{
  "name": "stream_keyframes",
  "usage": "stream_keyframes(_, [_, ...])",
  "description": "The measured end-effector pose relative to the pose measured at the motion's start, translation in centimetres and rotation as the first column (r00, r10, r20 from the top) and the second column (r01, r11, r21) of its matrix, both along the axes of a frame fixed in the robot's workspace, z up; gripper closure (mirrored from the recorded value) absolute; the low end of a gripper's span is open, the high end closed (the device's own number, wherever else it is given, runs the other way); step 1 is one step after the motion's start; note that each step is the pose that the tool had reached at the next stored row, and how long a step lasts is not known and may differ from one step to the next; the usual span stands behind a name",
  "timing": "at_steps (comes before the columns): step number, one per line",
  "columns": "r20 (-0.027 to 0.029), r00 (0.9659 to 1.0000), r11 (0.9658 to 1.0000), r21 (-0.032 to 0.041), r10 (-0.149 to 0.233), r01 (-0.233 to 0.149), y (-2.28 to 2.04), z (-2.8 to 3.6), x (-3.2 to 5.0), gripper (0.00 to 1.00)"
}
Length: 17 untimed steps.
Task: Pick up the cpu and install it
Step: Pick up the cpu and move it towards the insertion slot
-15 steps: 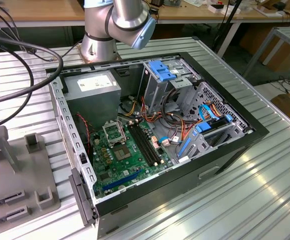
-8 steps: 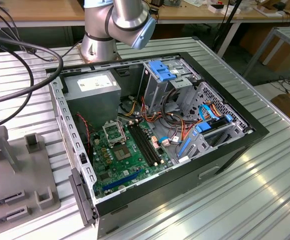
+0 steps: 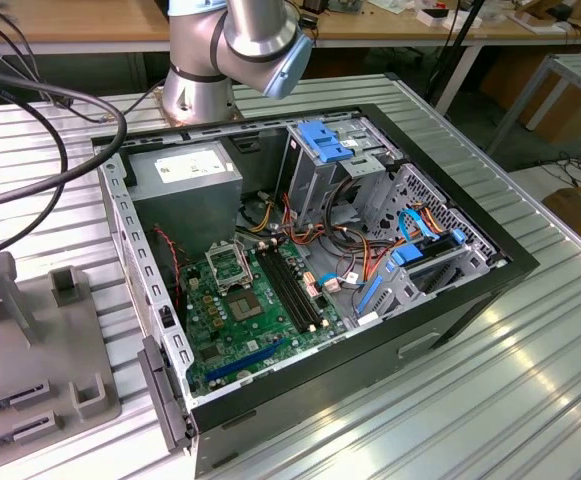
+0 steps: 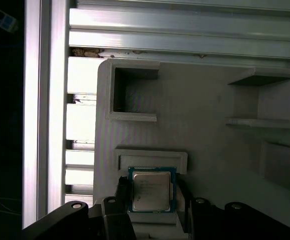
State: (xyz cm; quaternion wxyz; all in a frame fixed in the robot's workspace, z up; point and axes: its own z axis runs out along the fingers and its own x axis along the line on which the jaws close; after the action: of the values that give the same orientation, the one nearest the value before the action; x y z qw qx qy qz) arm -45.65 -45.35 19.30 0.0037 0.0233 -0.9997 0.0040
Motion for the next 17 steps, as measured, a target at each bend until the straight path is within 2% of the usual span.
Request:
stream_keyframes(14, [0.0002,1.0000,1.0000,0.0001,0.000,0.000,0.00,0.01,0.02,0.53])
stream_keyframes(17, [0.0001,1.0000,1.0000,-0.0002,0.000,0.000,0.00,0.35,0.01,0.53])
